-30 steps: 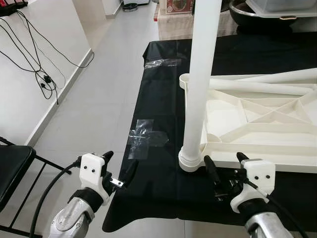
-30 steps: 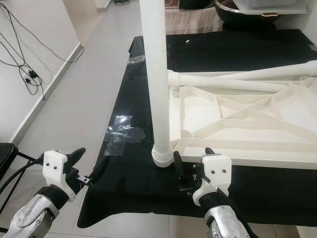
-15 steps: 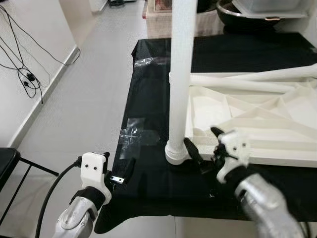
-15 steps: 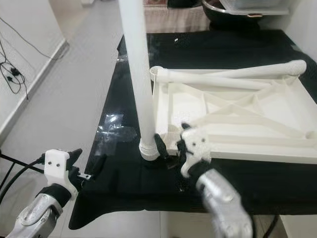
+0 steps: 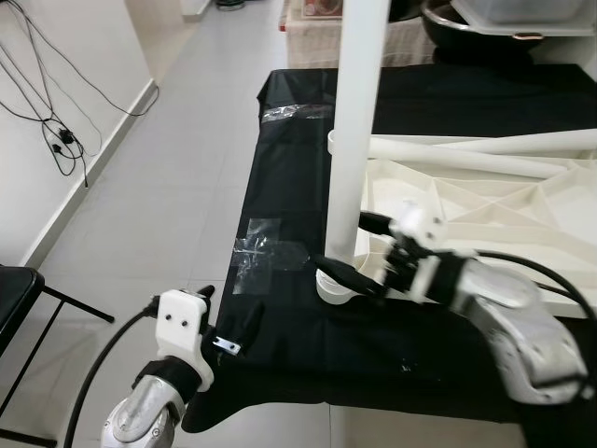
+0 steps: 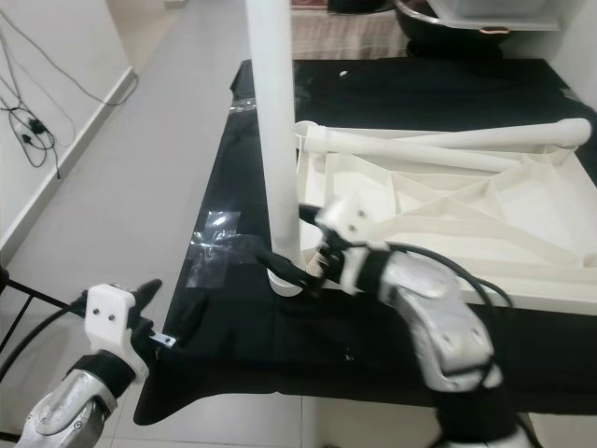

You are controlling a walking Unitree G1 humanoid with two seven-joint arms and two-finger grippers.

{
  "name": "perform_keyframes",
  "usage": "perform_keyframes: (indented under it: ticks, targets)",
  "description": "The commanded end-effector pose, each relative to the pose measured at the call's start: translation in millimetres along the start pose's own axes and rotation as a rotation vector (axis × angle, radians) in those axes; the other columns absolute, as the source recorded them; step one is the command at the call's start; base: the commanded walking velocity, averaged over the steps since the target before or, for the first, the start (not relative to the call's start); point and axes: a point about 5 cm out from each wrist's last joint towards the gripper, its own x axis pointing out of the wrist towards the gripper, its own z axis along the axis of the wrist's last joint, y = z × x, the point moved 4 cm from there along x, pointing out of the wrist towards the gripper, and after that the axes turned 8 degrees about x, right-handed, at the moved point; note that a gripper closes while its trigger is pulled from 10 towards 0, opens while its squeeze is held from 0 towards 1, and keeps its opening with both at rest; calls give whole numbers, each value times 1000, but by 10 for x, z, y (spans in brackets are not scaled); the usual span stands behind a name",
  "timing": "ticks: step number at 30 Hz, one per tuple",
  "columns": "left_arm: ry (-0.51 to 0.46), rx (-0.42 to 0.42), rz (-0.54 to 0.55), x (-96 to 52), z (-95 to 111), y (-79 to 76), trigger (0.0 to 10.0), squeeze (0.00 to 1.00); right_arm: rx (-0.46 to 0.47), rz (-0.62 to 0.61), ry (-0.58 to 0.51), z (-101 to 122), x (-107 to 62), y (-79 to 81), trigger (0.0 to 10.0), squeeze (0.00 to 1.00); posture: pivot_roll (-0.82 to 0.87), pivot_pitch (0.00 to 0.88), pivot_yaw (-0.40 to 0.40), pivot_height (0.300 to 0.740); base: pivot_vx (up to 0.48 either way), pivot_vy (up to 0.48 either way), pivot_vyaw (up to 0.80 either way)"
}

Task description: Building children table

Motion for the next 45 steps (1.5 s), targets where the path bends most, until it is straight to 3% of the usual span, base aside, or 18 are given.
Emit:
perform_keyframes:
  ticks: [1,6,7,9,14,21,25,27,28,30,35,39,40,41,42,43,44,45]
  targets:
    - [11,26,-5,-47,-11,2,10000,0,35,40,-6,-56,48,59,10000,0,64,203,-6,740,0,0,0]
    - [14,30,-11,-87,-10,-18,10000,0,77,68,-13,-106,68,109,10000,0,68,207,-5,740,0,0,0]
    - [15,30,-13,-95,-10,-22,10000,0,91,72,-13,-131,54,124,706,0,69,209,-5,740,0,0,0]
    - [15,29,-14,-102,-9,-25,10000,0,106,74,-7,-167,21,139,0,0,66,212,-5,740,0,0,0]
    - [14,27,-18,-113,-6,-29,10000,0,142,33,20,-272,-90,101,0,0,60,214,-5,740,0,0,0]
    - [11,25,-17,-85,-12,-16,10000,0,231,-216,47,-513,-406,99,0,0,30,215,4,740,0,0,0]
    - [11,27,-18,-69,-13,-4,10000,0,256,-345,55,-583,-463,174,0,0,27,215,12,740,0,0,0]
    - [10,30,-23,-57,-12,2,10000,0,89,-850,174,-680,-772,-111,0,0,20,214,13,740,0,0,0]
    - [10,31,-24,-49,-12,6,10000,0,51,-926,190,-652,-821,-54,0,0,19,213,15,740,0,0,0]
    - [10,31,-26,-40,-16,13,10000,0,55,-924,182,-607,-792,81,0,0,13,212,19,740,0,0,0]
    - [11,28,-29,-19,-27,11,10000,0,79,-923,162,-611,-753,76,0,0,9,205,20,740,0,0,0]
    - [13,26,-30,-8,-34,16,10000,0,99,-864,122,-553,-561,108,0,0,9,204,28,740,0,0,0]
    - [14,26,-30,-8,-36,18,10000,0,105,-807,98,-512,-461,144,4549,0,11,205,29,740,0,0,0]
    - [14,26,-30,-8,-36,18,10000,0,105,-807,98,-512,-461,144,4549,0,11,205,29,740,0,0,0]
    - [17,25,-29,-10,-40,20,10000,0,109,-749,68,-465,-377,176,10000,0,13,206,29,740,0,0,0]
    - [20,24,-28,-11,-46,23,10000,0,118,-703,38,-417,-308,214,10000,0,14,208,30,740,0,0,0]
    - [21,23,-28,-13,-46,21,10000,0,119,-670,13,-374,-268,234,10000,1000,14,211,29,740,0,0,0]
    - [22,23,-27,-14,-46,19,10000,0,124,-650,-11,-331,-252,230,10000,1000,16,213,29,740,0,0,0]
